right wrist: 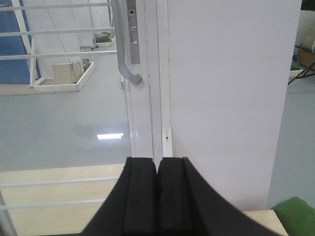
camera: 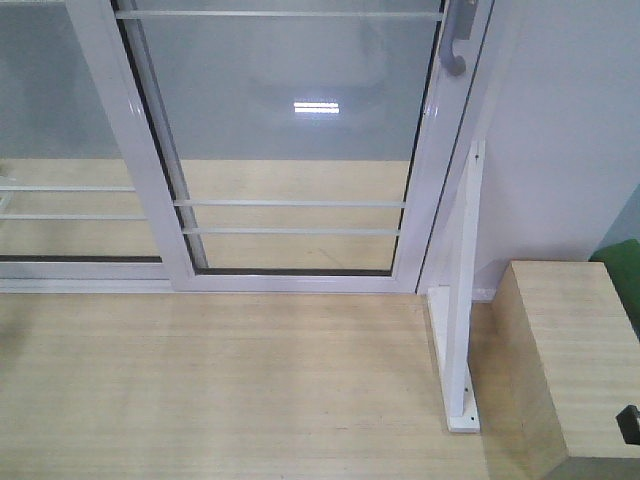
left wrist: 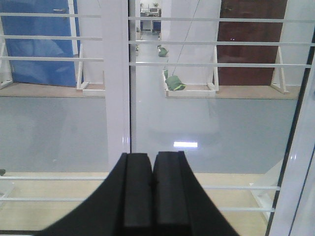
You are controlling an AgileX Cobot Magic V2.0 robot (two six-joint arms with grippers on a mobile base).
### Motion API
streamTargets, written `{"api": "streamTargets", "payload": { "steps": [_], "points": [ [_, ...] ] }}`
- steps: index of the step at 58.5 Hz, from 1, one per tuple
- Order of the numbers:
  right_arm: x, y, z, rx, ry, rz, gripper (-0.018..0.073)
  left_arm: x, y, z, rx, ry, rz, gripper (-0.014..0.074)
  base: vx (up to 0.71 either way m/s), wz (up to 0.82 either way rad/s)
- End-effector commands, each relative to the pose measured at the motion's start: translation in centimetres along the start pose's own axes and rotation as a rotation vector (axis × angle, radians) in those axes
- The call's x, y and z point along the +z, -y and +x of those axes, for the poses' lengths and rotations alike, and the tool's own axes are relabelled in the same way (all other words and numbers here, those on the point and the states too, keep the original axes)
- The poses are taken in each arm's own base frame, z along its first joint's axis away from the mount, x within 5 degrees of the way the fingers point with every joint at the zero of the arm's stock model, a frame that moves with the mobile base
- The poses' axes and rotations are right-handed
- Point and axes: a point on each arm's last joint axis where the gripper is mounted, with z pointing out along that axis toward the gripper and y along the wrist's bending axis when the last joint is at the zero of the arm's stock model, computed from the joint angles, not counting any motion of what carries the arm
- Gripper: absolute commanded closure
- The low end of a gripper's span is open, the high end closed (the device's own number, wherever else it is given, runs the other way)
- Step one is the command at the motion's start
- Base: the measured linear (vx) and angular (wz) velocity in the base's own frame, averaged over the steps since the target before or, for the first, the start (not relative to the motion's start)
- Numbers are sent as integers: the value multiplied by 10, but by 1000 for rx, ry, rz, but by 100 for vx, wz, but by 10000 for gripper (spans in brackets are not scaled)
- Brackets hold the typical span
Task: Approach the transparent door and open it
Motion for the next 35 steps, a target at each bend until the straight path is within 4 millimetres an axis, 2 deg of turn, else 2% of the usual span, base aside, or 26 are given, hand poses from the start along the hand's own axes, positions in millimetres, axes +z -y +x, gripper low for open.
{"api": "streamTargets", "payload": {
  "steps": [1,35],
  "points": [
    [-1,0,-4,-13,86,-4,567,0,0,2,-10,65,3,602,35,-1],
    [-1,0,-4,-13,86,-4,567,0,0,2,-10,65,3,602,27,-1]
  ]
}}
